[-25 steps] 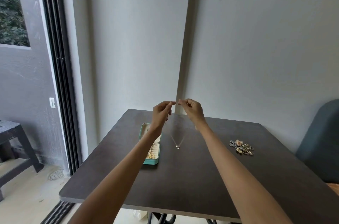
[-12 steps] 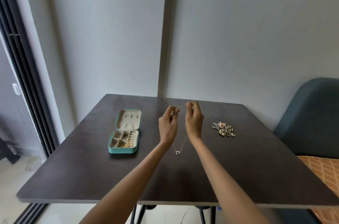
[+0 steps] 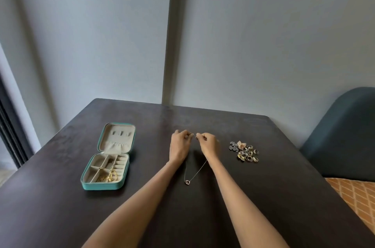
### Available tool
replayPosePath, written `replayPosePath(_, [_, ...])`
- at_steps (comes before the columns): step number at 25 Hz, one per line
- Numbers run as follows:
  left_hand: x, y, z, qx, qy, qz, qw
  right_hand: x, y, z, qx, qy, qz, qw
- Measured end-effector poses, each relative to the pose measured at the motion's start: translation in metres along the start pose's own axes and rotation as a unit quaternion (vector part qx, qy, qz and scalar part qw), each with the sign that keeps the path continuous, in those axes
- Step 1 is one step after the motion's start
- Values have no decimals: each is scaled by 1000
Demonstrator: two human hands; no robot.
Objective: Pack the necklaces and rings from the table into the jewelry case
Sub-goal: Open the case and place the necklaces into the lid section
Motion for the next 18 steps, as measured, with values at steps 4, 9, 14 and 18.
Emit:
replayPosePath(4, [-2, -28, -9, 5, -187, -25, 982, -9, -22, 10, -16, 47, 31, 998])
replayPosePath(9, [-6, -43, -20, 15, -226, -39, 973, -21, -47, 14, -1, 83, 4, 997])
replayPosePath(14, [-1, -40, -18, -23, -145, -40, 988, -14, -35, 17, 14, -75, 67, 995])
replayPosePath(18, [-5, -41, -15, -46, -203, -128, 970, -5, 9, 20, 91, -66, -20, 994])
Point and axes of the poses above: each hand's wrist, its own y-axis away from the middle knuckle, its own x-axis out of the back of the hand, z = x × y, the point moved 1 cm from there along -y, towards the middle knuckle, and after that the axes turned 8 degrees about -z, right-handed, at the moved point
